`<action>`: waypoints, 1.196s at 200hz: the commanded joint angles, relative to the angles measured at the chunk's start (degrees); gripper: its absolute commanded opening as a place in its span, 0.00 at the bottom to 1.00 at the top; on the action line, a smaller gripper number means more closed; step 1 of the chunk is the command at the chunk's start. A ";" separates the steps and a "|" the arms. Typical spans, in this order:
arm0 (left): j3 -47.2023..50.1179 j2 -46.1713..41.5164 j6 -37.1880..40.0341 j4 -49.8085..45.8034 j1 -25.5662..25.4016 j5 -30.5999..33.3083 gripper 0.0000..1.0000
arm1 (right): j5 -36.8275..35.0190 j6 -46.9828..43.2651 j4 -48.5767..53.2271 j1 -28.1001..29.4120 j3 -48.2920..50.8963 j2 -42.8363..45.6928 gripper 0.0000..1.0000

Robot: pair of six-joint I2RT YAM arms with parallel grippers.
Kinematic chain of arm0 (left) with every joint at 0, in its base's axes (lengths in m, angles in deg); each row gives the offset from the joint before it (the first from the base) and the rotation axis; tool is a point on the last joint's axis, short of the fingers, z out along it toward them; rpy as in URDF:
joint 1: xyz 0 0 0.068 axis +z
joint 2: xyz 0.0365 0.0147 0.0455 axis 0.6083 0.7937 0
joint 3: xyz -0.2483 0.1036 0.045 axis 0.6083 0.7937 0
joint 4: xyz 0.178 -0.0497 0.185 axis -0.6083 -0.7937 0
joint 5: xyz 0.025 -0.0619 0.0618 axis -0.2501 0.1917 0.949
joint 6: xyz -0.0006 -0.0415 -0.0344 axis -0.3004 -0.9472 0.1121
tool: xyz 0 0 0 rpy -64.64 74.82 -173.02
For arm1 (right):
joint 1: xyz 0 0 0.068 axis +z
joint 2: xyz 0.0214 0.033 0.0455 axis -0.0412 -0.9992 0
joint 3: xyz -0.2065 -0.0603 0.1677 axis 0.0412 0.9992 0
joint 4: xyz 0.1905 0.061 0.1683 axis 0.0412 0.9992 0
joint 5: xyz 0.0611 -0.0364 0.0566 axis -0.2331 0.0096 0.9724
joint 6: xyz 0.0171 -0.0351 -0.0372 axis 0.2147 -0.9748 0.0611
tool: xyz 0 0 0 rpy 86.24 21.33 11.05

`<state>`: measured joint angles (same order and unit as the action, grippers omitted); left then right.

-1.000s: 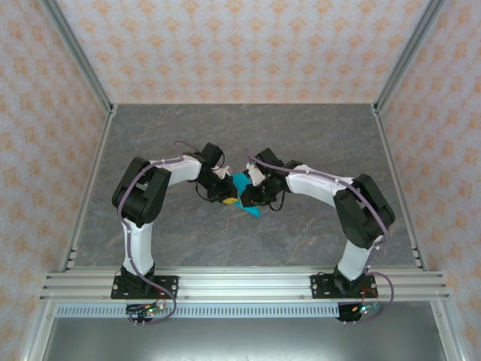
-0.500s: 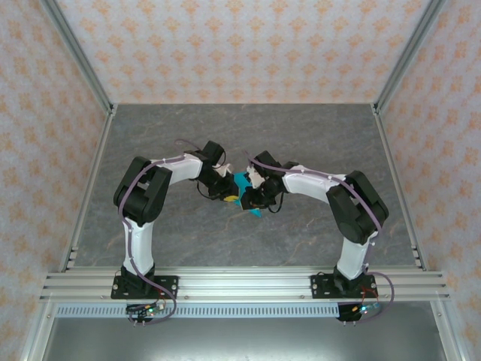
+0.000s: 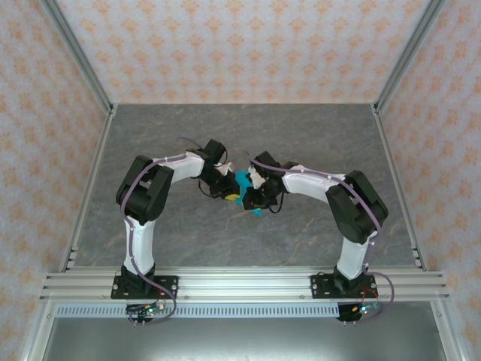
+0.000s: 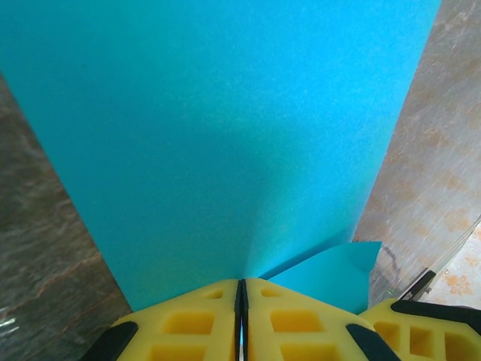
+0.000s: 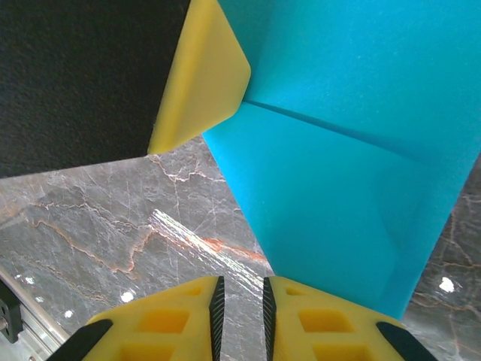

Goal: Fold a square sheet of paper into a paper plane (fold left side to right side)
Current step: Third fold the triangle at the center of the table.

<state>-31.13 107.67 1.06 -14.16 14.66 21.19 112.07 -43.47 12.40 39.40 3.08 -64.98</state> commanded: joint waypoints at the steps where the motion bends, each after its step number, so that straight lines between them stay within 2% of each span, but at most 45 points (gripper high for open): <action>1: -1.58 1.25 0.80 -1.42 -0.35 1.08 0.10 | -1.66 0.62 1.97 -0.47 0.22 -0.65 0.24; 37: -1.77 1.51 0.86 -1.40 -0.36 1.12 0.10 | -2.84 0.73 2.43 -0.65 0.48 -0.61 0.22; 196: -3.26 2.22 0.86 -1.97 -0.47 0.93 0.11 | -6.99 0.15 4.51 -1.09 -0.82 -3.09 0.22; 239: -3.85 1.03 1.28 -2.10 -0.48 1.34 0.16 | -7.44 -0.37 5.42 -1.09 -0.75 -4.15 0.23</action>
<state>-33.25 108.74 1.10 -14.84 14.57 21.26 107.37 -43.19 14.52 38.57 2.84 -67.12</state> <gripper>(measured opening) 0.145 0.225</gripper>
